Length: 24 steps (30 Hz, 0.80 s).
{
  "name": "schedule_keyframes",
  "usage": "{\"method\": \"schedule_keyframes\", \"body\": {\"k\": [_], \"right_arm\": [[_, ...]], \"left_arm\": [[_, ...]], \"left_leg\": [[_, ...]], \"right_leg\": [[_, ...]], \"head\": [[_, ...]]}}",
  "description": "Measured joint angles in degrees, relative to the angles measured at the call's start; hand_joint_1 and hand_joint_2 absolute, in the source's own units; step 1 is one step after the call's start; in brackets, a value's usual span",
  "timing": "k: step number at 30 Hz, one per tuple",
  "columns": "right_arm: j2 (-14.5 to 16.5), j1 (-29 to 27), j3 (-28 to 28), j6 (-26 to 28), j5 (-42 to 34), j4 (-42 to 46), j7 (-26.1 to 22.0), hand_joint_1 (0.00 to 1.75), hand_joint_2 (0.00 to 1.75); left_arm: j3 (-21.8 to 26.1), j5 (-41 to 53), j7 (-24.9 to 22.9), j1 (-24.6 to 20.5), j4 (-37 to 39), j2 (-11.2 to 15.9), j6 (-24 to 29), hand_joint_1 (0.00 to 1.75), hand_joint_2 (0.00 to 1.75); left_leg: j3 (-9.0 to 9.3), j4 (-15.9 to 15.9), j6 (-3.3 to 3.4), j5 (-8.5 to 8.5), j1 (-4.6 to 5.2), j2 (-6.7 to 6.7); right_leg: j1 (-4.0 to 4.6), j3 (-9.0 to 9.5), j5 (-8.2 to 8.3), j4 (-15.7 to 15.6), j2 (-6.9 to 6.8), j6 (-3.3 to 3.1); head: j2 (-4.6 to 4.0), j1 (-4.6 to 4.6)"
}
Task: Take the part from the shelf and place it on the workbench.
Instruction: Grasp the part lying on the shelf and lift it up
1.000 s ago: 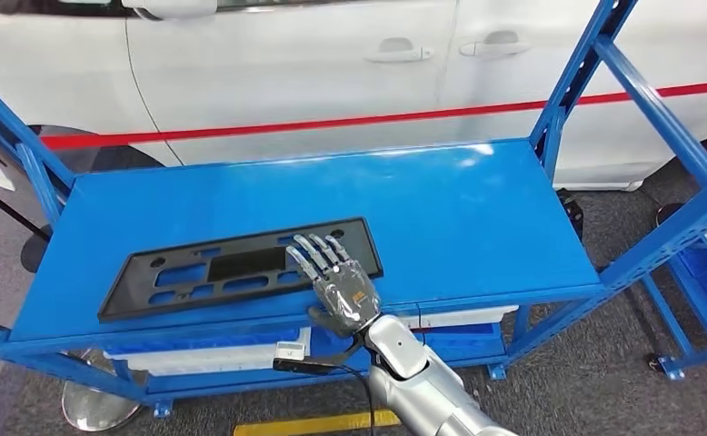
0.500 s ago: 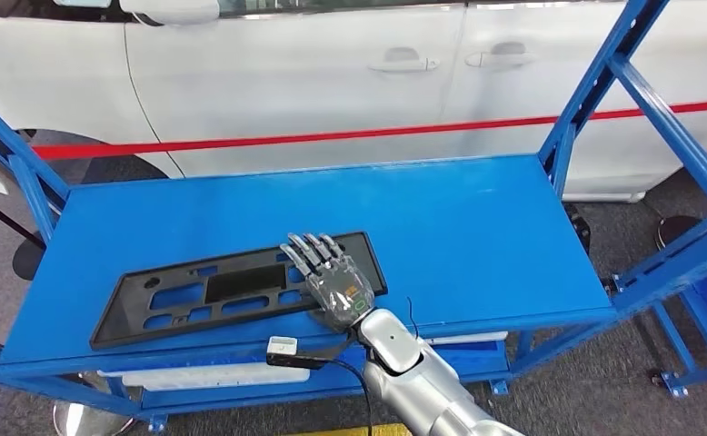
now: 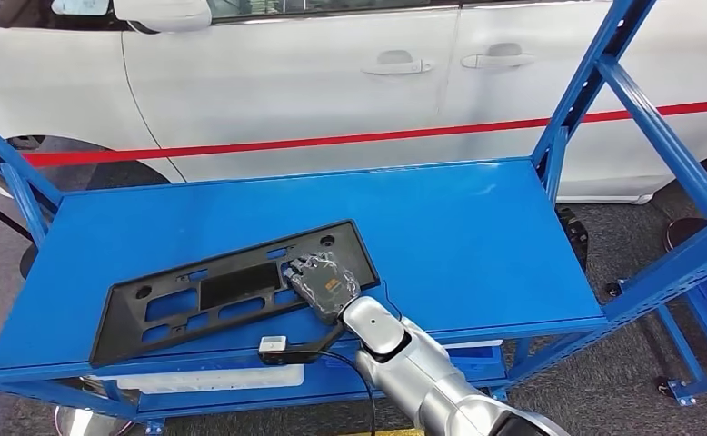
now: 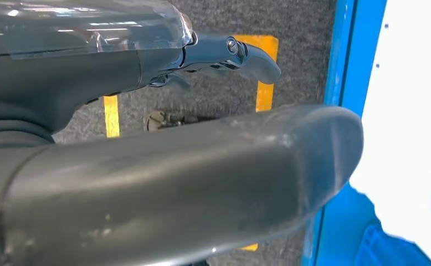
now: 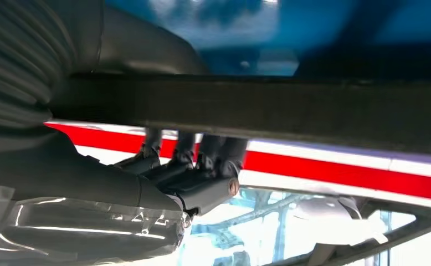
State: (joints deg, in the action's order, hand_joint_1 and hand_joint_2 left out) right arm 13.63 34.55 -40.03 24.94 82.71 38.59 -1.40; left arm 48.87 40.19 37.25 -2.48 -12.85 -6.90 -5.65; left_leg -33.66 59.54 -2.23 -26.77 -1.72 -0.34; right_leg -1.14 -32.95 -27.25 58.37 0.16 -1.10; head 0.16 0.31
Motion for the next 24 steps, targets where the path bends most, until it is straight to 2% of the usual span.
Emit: {"method": "schedule_keyframes", "body": {"k": [1, 3, 4, 5, 6, 8, 9, 11, 13, 15, 17, 18, 19, 20, 21, 23, 24], "right_arm": [[0.04, 0.12, -0.13, -0.01, -0.01, -0.20, 0.00, 1.75, 1.75], [0.12, 0.28, -0.37, -0.01, -0.06, -0.63, 0.00, 1.75, 1.75], [0.14, 0.31, -0.46, -0.04, -0.10, -0.83, 0.00, 1.75, 1.75], [0.14, 0.31, -0.54, -0.12, -0.17, -1.00, 0.00, 1.75, 1.75], [0.14, 0.32, -0.57, -0.26, -0.25, -1.11, 0.00, 1.75, 1.75], [0.12, 0.37, -0.60, -0.51, -0.52, -1.20, 0.01, 1.75, 1.75], [0.10, 0.38, -0.61, -0.56, -0.75, -1.22, 0.02, 1.75, 1.75], [0.04, 0.38, -0.61, -0.51, -1.34, -1.23, 0.01, 1.75, 1.75], [-0.03, 0.38, -0.61, -0.45, -1.82, -1.22, -0.03, 1.75, 1.75], [-0.14, 0.35, -0.61, -0.43, -2.34, -1.17, -0.17, 1.75, 1.75], [-0.35, 0.09, -0.60, -0.35, -3.78, -0.94, -0.98, 1.75, 1.75], [-0.50, -0.23, -0.57, -0.29, -5.31, -0.58, -1.91, 1.75, 1.75], [-0.68, -0.76, -0.47, -0.30, -7.88, 0.16, -3.43, 1.75, 1.75], [-0.85, -1.47, -0.27, -0.51, -11.70, 1.51, -5.54, 1.75, 1.75], [-0.98, -2.37, 0.04, -1.12, -16.93, 3.57, -8.10, 1.75, 1.75], [-1.12, -4.56, 0.71, -3.16, -28.34, 9.43, -12.65, 1.75, 1.75], [-1.15, -5.64, 0.96, -4.25, -32.97, 12.49, -13.95, 1.75, 1.75]], "left_arm": [[0.00, 0.00, -0.01, 0.01, 0.00, 0.01, 0.01, 0.00, 0.00], [0.00, 0.02, -0.03, 0.04, 0.00, 0.02, 0.00, 0.00, 0.00], [0.01, 0.03, -0.04, 0.09, 0.00, 0.02, 0.00, 0.00, 0.00], [0.02, 0.05, -0.05, 0.16, 0.00, 0.02, -0.01, 0.00, 0.00], [0.05, 0.05, -0.07, 0.21, 0.00, 0.03, -0.01, 0.00, 0.00], [0.17, 0.09, -0.10, 0.23, 0.00, 0.05, -0.01, 0.00, 0.00], [0.24, 0.14, -0.13, 0.21, 0.00, 0.07, -0.01, 0.00, 0.00], [0.35, 0.27, -0.23, 0.17, 0.00, 0.08, -0.02, 0.00, 0.00], [0.43, 0.40, -0.34, 0.21, 0.00, 0.06, -0.03, 0.00, 0.00], [0.54, 0.53, -0.38, 0.24, 0.00, 0.01, -0.03, 0.00, 0.00], [0.85, 0.67, -0.39, 0.19, 0.00, -0.02, -0.01, 0.00, 0.00], [1.09, 0.72, -0.42, 0.18, 0.00, -0.02, 0.01, 0.00, 0.00], [1.36, 0.78, -0.48, 0.18, 0.00, -0.02, 0.05, 0.00, 0.00], [1.68, 0.83, -0.59, 0.20, 0.00, -0.02, 0.19, 0.00, 0.00], [2.06, 0.84, -0.78, 0.26, 0.00, -0.06, 0.39, 0.00, 0.00], [2.98, 0.81, -1.20, 0.40, 0.00, -0.26, 0.90, 0.00, 0.00], [3.45, 0.78, -1.37, 0.46, 0.00, -0.39, 1.08, 0.00, 0.00]], "left_leg": [[-1.09, 2.44, -0.08, -1.44, -0.02, 0.06], [-4.43, 9.54, -0.08, -4.81, 0.03, 0.11], [-5.93, 12.54, -0.05, -5.74, 0.05, 0.11], [-6.63, 13.81, 0.03, -5.63, 0.07, 0.11], [-6.31, 12.94, 0.19, -4.42, 0.09, 0.11], [-3.32, 6.37, 0.78, -0.67, 0.23, 0.11], [-1.67, 2.87, 1.08, 0.57, 0.39, 0.11], [-0.10, -0.52, 1.51, 1.07, 0.73, 0.08], [0.07, -0.99, 1.95, 1.17, 0.74, 0.05], [0.39, -1.68, 2.60, 1.53, 0.49, 0.17], [0.55, -2.05, 3.09, 1.71, 0.42, 0.27], [0.54, -2.05, 3.22, 1.69, 0.45, 0.28], [0.56, -2.02, 3.29, 1.63, 0.48, 0.29], [0.65, -2.00, 3.29, 1.53, 0.48, 0.28], [0.82, -1.98, 3.24, 1.40, 0.48, 0.28], [1.30, -1.94, 3.00, 1.06, 0.48, 0.25], [1.43, -1.83, 2.77, 0.86, 0.62, 0.18]], "right_leg": [[-0.01, 0.11, 0.08, -0.17, -0.07, -0.35], [0.28, 0.13, 0.02, -0.19, -0.13, -0.77], [0.46, 0.14, -0.04, -0.15, -0.12, -0.88], [0.63, 0.21, -0.11, -0.11, -0.10, -0.98], [0.76, 0.33, -0.20, -0.05, -0.04, -1.03], [0.91, 0.67, -0.47, 0.06, 0.08, -0.93], [1.05, 0.74, -0.65, 0.18, 0.14, -0.74], [1.17, 0.68, -0.77, 0.21, 0.23, -0.20], [1.16, 0.69, -0.73, 0.00, 0.29, 0.47], [1.11, 0.27, -1.75, 1.18, 0.23, 1.09], [0.94, -2.37, -4.82, 6.63, 0.15, 1.54], [0.85, -4.37, -6.52, 10.45, 0.14, 1.70], [0.78, -6.19, -7.54, 13.72, 0.14, 1.82], [0.74, -7.24, -7.49, 15.33, 0.13, 1.89], [0.72, -7.19, -6.29, 14.72, 0.13, 1.85], [0.72, -4.17, -1.99, 7.98, 0.10, 1.48], [0.83, -2.40, -0.43, 4.19, 0.06, 1.21]], "head": [[0.01, -0.09], [0.00, -0.23], [0.00, -0.23], [0.00, -0.25], [0.00, -0.25], [0.00, -0.24], [0.00, -0.22], [0.00, -0.19], [0.01, -0.17], [0.01, -0.08], [0.00, 0.10], [0.00, 0.18], [0.00, 0.18], [0.01, 0.20], [0.01, 0.20], [0.00, 0.21], [0.00, 0.20]]}}
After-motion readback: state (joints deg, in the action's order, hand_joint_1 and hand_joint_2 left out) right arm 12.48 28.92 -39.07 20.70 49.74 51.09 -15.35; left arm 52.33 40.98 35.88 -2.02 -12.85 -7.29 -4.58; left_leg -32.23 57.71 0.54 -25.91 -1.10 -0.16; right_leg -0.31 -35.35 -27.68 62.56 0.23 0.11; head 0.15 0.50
